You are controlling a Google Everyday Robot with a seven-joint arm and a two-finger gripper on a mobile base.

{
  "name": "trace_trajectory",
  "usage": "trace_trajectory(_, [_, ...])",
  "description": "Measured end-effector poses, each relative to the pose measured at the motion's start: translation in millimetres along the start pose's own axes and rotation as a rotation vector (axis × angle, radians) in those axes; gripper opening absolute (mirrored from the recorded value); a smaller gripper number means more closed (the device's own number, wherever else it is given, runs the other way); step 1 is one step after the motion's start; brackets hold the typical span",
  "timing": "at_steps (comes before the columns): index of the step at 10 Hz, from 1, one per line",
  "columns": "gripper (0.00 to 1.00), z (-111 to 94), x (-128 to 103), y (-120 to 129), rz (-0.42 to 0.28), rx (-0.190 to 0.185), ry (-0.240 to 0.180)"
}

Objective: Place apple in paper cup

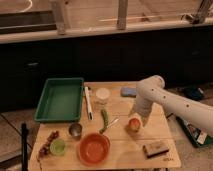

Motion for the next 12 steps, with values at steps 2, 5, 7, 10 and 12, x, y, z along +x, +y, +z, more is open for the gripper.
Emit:
trace_trajectory(2, [0.8,5.5,1.1,1.0,0.001,0.007,0.007])
trace_trajectory(5, [0.8,18.8,3.7,3.8,-0.004,0.009,0.005])
trace_trajectory(7, [0.71,25.0,5.2,4.9,-0.008,0.003,0.003])
trace_trajectory(10, [0.41,31.4,5.1,3.3,-0.022,-0.007,-0.002])
trace_trajectory(12, [0.21,32.6,5.0,3.0,-0.027,-0.009,-0.004])
